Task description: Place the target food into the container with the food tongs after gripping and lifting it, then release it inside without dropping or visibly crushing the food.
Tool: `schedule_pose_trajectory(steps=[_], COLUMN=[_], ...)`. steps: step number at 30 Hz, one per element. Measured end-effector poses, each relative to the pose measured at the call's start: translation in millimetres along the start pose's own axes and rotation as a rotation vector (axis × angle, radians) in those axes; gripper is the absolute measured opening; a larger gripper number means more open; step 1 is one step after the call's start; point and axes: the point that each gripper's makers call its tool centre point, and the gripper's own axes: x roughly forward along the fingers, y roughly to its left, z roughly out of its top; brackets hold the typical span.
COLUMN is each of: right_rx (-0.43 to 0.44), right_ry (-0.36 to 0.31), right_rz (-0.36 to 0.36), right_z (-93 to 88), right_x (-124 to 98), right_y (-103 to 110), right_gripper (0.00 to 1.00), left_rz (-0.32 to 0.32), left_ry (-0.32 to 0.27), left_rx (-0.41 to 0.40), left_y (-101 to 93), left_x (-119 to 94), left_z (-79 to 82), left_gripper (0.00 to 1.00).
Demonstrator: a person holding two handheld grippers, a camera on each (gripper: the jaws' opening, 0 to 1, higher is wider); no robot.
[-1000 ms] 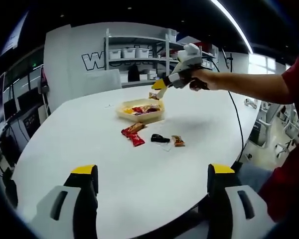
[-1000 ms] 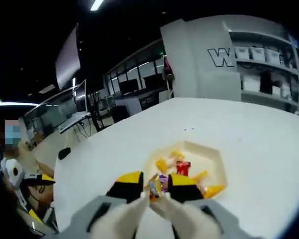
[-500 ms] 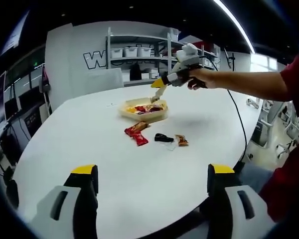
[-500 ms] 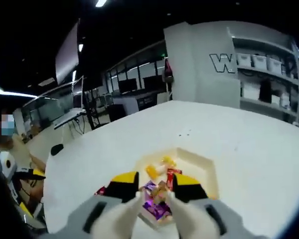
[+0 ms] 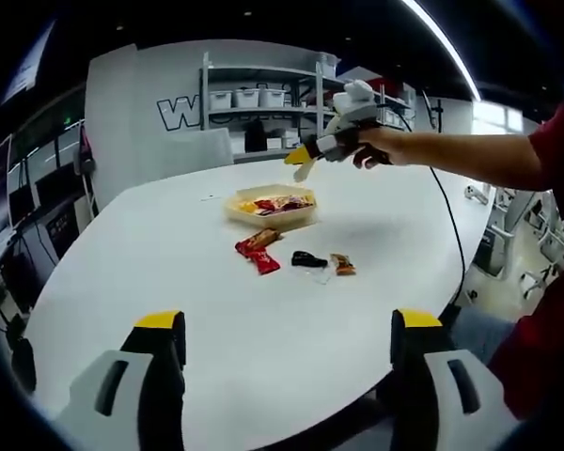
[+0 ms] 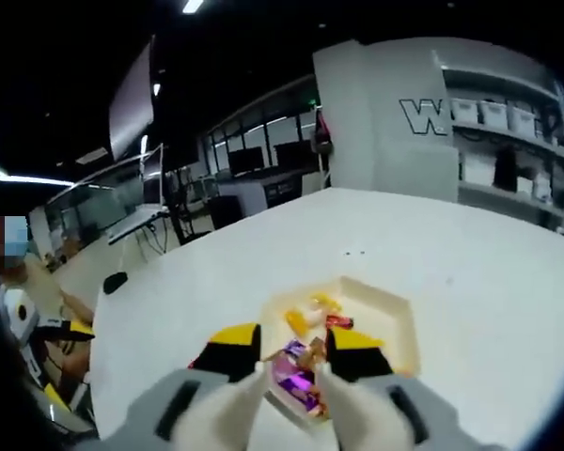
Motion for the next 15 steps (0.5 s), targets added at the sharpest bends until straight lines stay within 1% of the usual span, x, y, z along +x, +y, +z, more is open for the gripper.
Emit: schedule_pose_trajectory(steps=[2,11,15], right_rx=[-0.016,-0.009,-0.016], right_ry=[0.006,0.01,0.008], right_rz=[-0.005,0.009,0.018], right_z=[-1.1,1.0,1.1], right_x=[-1,-4,-8], right_y=[1,5,11], right_gripper=[0.21,0.21,0.22], left_rz=[0.0,0.001,0.002], left_ry=[-0.003,-0.013,-0.016], left_rx=[0.0,0.005,0.004], left_y=[0.1,-0.4,-0.6], left_x=[-1,-3,-4], left_z=[1.0,5.5,5.9], left_gripper=[0.88,0.88,0.88])
